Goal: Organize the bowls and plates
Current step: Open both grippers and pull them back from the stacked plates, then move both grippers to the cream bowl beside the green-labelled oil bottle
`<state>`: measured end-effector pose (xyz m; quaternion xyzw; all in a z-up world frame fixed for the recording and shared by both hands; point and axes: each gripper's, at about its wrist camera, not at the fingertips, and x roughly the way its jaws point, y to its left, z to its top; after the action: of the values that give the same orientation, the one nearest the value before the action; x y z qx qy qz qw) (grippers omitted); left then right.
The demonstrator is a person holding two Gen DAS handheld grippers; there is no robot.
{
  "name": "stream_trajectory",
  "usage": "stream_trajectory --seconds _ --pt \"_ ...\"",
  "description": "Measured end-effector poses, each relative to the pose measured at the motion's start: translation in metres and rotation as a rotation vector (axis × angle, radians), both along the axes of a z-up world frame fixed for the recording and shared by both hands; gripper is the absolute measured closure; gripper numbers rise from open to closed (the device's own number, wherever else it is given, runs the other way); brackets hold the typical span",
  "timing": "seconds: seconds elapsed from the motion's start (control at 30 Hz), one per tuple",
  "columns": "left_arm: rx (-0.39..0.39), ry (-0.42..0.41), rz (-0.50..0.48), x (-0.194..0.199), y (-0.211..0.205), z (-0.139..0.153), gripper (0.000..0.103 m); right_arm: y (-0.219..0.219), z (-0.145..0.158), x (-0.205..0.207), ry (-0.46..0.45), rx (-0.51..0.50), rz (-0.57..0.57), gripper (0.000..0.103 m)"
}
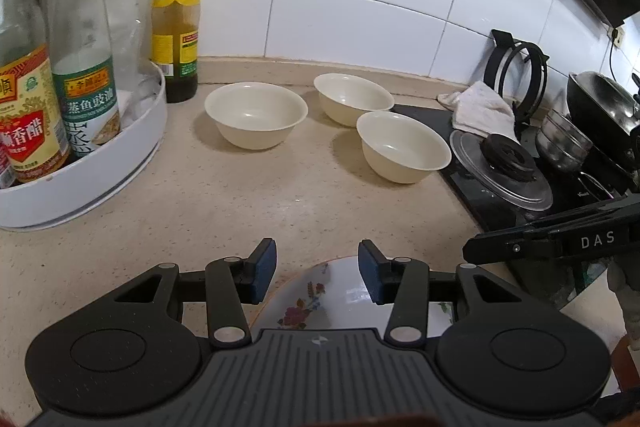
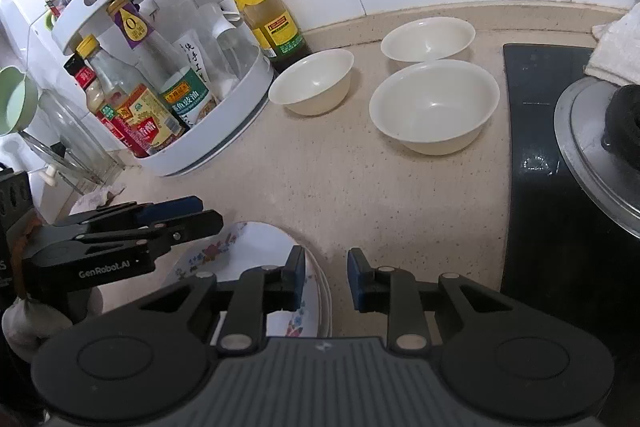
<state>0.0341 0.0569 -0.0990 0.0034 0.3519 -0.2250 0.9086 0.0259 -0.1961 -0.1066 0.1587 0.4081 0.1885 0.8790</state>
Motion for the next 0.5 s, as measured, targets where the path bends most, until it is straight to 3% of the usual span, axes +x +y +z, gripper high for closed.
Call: stream_trajectory --seconds 0.3,0.5 --pt "0.001 -0.045 -0.075 0.017 -0.006 0.010 0.049 -0.004 0.008 -0.001 -0.013 0.000 -0.072 0.078" --pt "-0.005 -0.072 -0.095 0.041 0.001 0.011 0.049 -0.004 0.008 0.020 -0.032 0.007 -0.141 0.078"
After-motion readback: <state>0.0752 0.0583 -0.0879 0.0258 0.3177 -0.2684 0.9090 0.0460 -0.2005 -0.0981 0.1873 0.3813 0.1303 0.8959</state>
